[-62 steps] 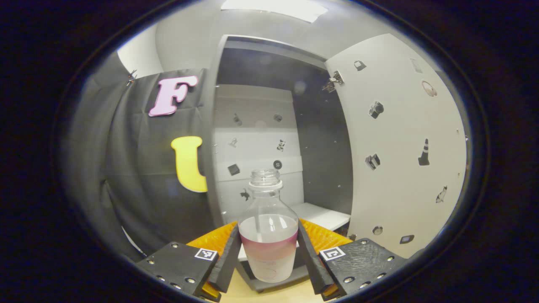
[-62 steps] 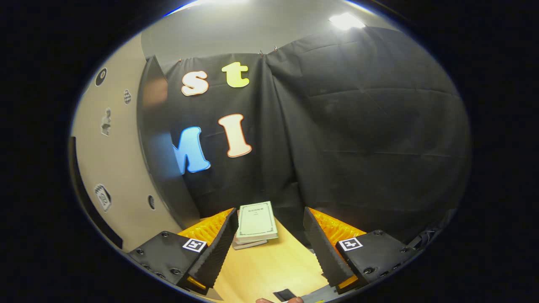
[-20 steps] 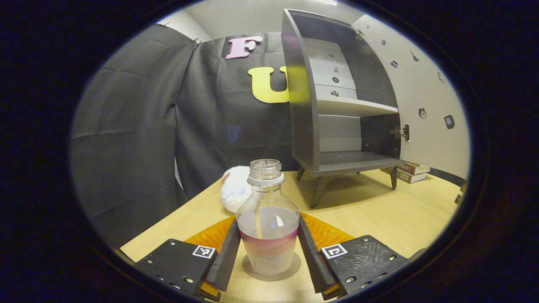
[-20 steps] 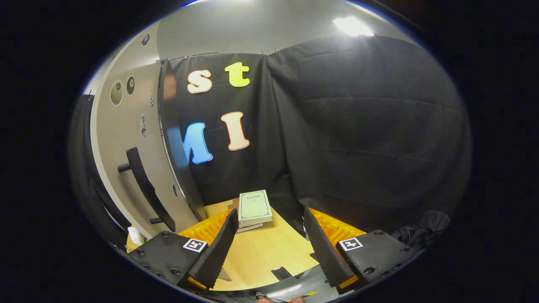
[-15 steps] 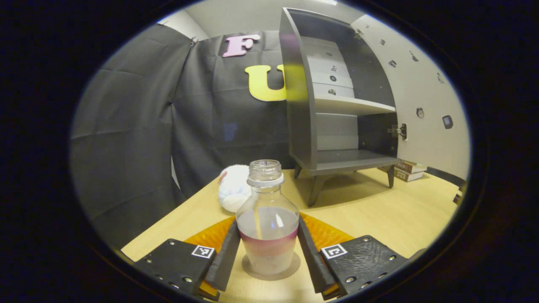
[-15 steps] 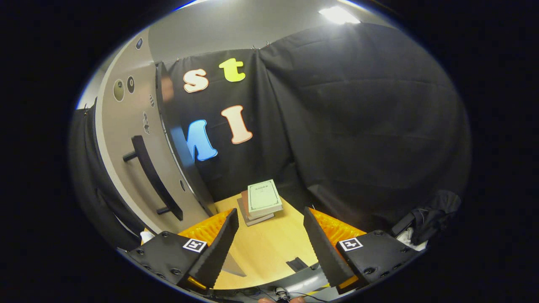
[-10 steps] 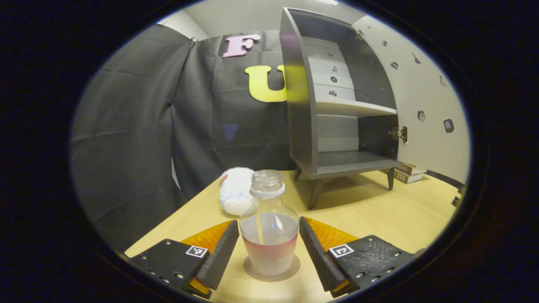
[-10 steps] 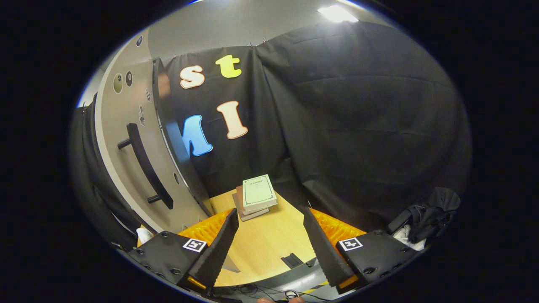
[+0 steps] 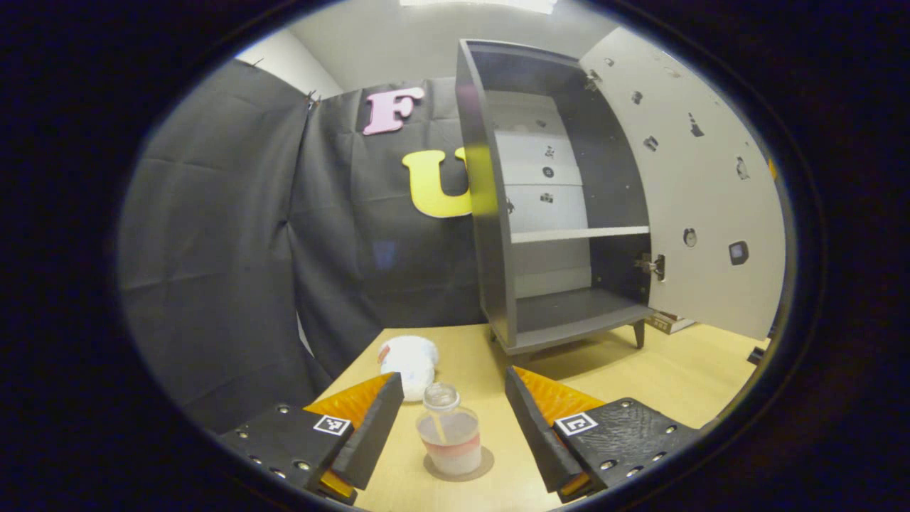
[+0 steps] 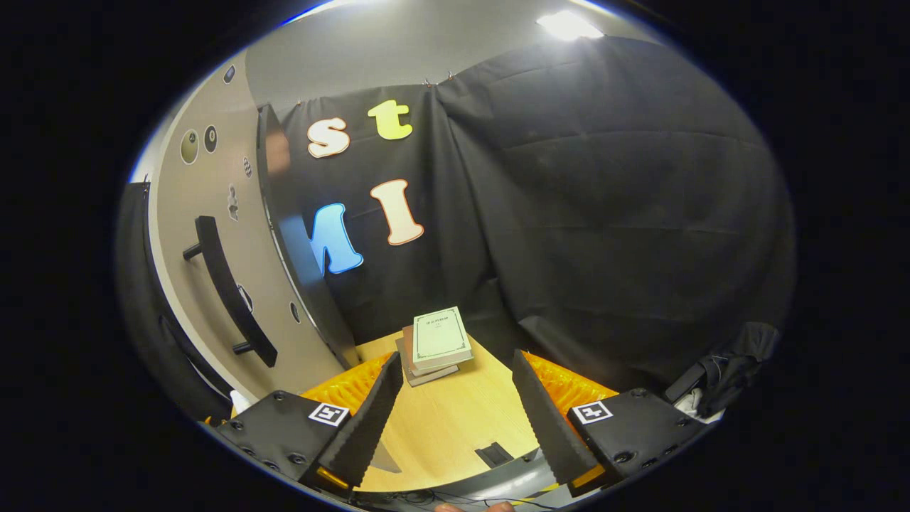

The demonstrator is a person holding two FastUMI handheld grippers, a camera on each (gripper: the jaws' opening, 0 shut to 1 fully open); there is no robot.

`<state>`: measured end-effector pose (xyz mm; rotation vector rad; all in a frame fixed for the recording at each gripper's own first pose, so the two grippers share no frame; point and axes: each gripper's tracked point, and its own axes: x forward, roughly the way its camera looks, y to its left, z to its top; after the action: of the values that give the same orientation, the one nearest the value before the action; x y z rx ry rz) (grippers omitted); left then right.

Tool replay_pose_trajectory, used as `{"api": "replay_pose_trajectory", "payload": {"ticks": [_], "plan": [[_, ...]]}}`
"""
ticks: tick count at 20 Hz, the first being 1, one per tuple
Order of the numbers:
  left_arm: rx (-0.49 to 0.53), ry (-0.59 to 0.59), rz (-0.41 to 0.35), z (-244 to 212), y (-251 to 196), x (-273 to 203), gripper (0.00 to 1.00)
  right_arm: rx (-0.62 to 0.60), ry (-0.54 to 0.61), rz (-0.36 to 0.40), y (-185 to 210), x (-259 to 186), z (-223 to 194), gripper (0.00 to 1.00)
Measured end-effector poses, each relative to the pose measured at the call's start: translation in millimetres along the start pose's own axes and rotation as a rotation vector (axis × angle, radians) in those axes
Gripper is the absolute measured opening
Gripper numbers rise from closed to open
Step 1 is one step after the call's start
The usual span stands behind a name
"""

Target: Open the cabinet door with the right hand, grasp the bottle in the cabinet with the left hand and place it on the coaster, then close the cabinet door with the right hand.

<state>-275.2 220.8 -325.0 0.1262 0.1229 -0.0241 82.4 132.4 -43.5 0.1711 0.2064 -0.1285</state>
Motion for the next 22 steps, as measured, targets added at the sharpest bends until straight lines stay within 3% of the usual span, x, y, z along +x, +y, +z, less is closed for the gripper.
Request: {"api": "replay_pose_trajectory", "payload": {"ticks": [5,10,14,22], "plan": [[0.015,-0.019,-0.029,65.9,-33.8,-34.2,0.87,-0.042,-0.116,0.002,0.9,7.6,32.9,0.98],[-0.074,-0.035,-0.098,137.7,-70.9,-51.0,0.88,-0.138,-0.191,0.108,33.9,18.2,62.1,0.98],[-0.059,-0.054,-0.079,197.0,-73.5,-60.6,0.87,-0.182,-0.286,0.150,53.8,17.2,85.8,0.98],[-0.080,0.023,-0.022,258.0,-76.4,-65.2,0.88,-0.189,-0.286,0.302,90.4,14.1,93.4,0.98]]}}
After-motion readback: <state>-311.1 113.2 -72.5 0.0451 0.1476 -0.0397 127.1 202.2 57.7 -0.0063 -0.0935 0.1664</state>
